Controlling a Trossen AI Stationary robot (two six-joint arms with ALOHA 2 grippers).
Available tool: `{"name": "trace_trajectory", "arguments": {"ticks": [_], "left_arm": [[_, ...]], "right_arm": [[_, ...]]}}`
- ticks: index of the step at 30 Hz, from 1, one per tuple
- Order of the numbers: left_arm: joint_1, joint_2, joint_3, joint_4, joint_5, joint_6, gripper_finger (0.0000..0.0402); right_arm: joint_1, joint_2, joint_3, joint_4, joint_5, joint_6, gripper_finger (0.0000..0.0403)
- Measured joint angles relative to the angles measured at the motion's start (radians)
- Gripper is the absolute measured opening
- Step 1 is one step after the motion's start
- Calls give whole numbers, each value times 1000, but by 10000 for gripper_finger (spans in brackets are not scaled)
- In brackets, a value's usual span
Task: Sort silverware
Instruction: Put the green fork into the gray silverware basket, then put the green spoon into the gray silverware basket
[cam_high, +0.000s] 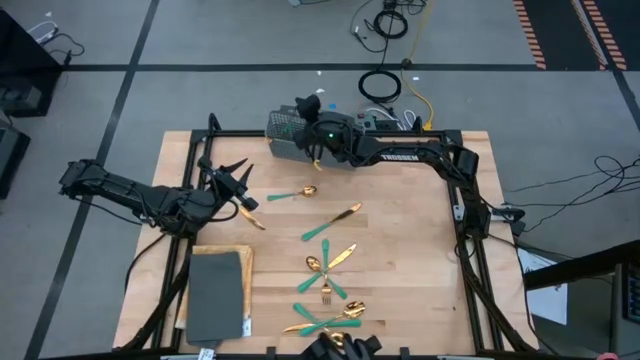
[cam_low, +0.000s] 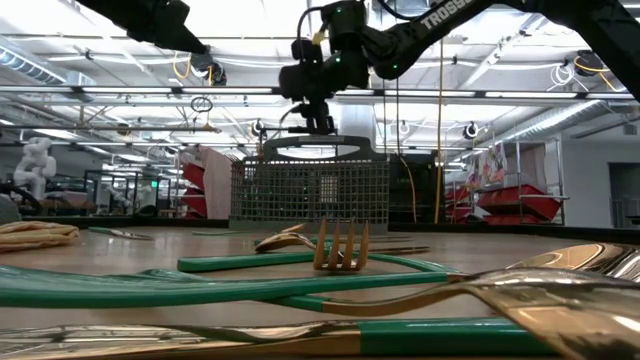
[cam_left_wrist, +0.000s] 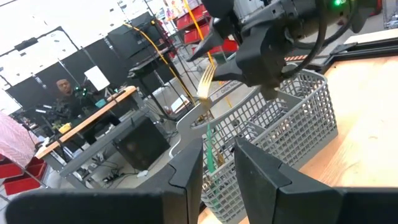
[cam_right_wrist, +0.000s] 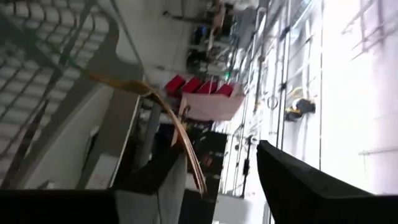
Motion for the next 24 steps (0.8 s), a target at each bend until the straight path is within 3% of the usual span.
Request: {"name": "trace_trajectory", "arguments": {"ticks": [12,19,22,24], "left_arm": [[0,0,0,-6,0,0,99],[0,0,0,-8,0,-47,99],[0,0,0,-13,7,-114,99],[0,0,0,-28,28,-143,99]], "right_arm": [[-3,0,0,-34,0,84,197],[43,-7,0,-76,284,89,197],[108,-8,0,-232,378,137,197],[154,-8,0,-394,350,239,197]]}}
